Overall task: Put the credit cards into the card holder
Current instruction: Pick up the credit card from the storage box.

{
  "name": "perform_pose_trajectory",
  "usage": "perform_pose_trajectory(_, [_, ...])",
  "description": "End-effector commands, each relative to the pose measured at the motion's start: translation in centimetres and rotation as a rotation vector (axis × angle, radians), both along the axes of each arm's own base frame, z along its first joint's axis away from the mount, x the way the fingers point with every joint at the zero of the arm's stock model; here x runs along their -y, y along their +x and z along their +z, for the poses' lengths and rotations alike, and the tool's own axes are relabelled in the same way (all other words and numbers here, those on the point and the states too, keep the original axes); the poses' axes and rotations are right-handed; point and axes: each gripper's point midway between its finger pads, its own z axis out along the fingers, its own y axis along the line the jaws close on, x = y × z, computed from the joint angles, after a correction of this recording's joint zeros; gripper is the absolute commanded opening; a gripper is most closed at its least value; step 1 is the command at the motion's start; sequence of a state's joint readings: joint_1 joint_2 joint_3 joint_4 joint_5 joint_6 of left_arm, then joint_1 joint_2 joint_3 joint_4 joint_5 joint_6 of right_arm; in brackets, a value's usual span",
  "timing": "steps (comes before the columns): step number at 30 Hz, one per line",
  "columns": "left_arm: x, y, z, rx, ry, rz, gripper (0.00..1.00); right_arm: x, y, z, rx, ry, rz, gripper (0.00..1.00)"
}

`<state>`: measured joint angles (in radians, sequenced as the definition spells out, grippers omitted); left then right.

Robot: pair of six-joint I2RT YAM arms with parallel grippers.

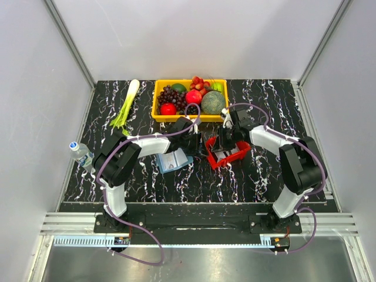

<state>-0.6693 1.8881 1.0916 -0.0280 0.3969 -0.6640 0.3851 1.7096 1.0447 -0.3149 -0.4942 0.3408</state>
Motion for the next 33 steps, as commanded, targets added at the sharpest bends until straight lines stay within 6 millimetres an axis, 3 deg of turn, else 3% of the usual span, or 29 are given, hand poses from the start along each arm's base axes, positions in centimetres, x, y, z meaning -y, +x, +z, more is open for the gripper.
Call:
perform_pose_trajectory(1, [1.1,1.3,1.0,0.046,-0.028,0.013,0.44,-0.4,-0.1,-0.5,0.023,-0.069,0.034,0.21])
perform_pose_trajectory(3, [1.0,1.3,1.1,0.048,-0.029,0.013,0.44,-0.3,0.1,-0.7,0.033,-0.106,0.028,0.19])
perform_pose_trajectory(5, [1.0,1.3,1.2,0.051,-0.030,0.014,0.44,0.1,0.3,-0.4,0.073,-0.149,0.010,0.06])
perform_pose_trajectory(7, [1.0,1.3,1.3,0.053,-0.031,0.013,0.44,0.3,0.8,0.6,0.131,-0.165,-0.001,0.01])
perform_pose_trajectory(12, [1.0,1.5,1.5,0.060,-0.030,0.018,0.44,-0.1,1.1,3.6,0.283,-0.223,0.010,0.00])
perform_pose_trajectory(18, [0.8,1.5,1.7,0.067,-0.026,0.026,0.44,1.1,1.5,4.6,0.333,-0.270,-0.055,0.00])
perform_pose_trajectory(22, [0.8,1.7,1.7,0.070,-0.025,0.028,0.44,1.2,1.4,3.1,0.290,-0.295,-0.046,0.04])
perform_pose_trajectory(25, [0.9,1.6,1.7,0.067,-0.028,0.026,0.44,0.0,0.7,1.4,0.211,-0.257,-0.012,0.07])
perform_pose_trajectory(33, [0.9,1.8,1.7,0.071,-0.025,0.032,0.44,-3.9,-0.8,1.3,0.105,-0.031,0.035,0.14])
